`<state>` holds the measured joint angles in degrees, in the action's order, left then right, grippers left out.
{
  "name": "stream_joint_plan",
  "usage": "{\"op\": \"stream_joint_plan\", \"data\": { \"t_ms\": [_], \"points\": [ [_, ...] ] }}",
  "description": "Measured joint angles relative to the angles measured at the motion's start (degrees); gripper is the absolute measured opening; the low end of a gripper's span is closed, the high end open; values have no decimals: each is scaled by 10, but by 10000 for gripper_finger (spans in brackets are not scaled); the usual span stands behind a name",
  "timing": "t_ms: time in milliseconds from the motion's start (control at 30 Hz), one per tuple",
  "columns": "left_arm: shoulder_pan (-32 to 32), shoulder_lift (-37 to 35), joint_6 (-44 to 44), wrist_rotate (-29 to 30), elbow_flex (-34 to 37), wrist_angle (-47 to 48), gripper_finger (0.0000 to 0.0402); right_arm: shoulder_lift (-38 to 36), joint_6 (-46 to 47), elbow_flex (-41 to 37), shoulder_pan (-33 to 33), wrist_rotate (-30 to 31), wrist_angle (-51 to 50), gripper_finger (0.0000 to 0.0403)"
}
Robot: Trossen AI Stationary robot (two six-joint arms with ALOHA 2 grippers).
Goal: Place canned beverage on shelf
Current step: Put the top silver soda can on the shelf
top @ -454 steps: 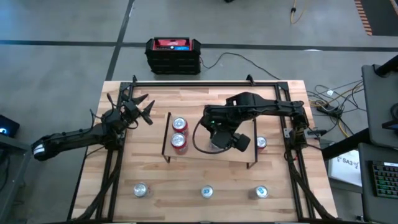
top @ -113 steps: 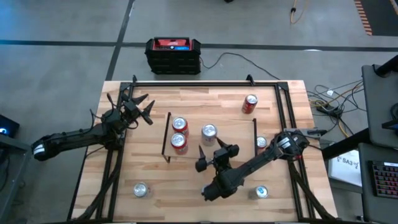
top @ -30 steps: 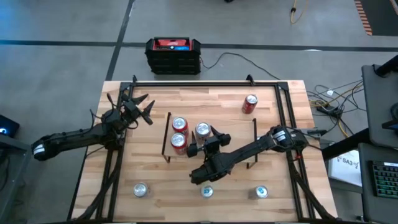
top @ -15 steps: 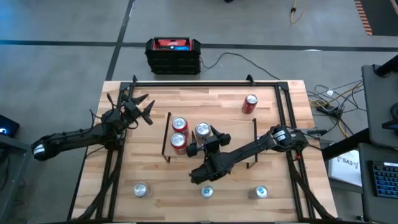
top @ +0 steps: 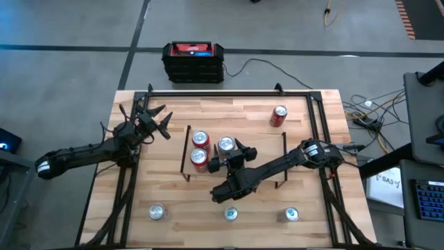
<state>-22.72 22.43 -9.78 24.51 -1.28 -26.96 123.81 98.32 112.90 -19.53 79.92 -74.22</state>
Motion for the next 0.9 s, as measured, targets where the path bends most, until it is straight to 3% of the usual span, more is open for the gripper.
{"op": "stream_joint_plan", "data": {
  "t_ms": [300,700,900],
  "points": [
    [0,0,0,0,0,0,195,0,0,0,5,0,0,395],
    [0,0,0,0,0,0,195,0,-10,0,5,-4,2,296],
    [0,0,0,0,0,0,195,0,-15,0,5,-4,3,300]
  ]
}}
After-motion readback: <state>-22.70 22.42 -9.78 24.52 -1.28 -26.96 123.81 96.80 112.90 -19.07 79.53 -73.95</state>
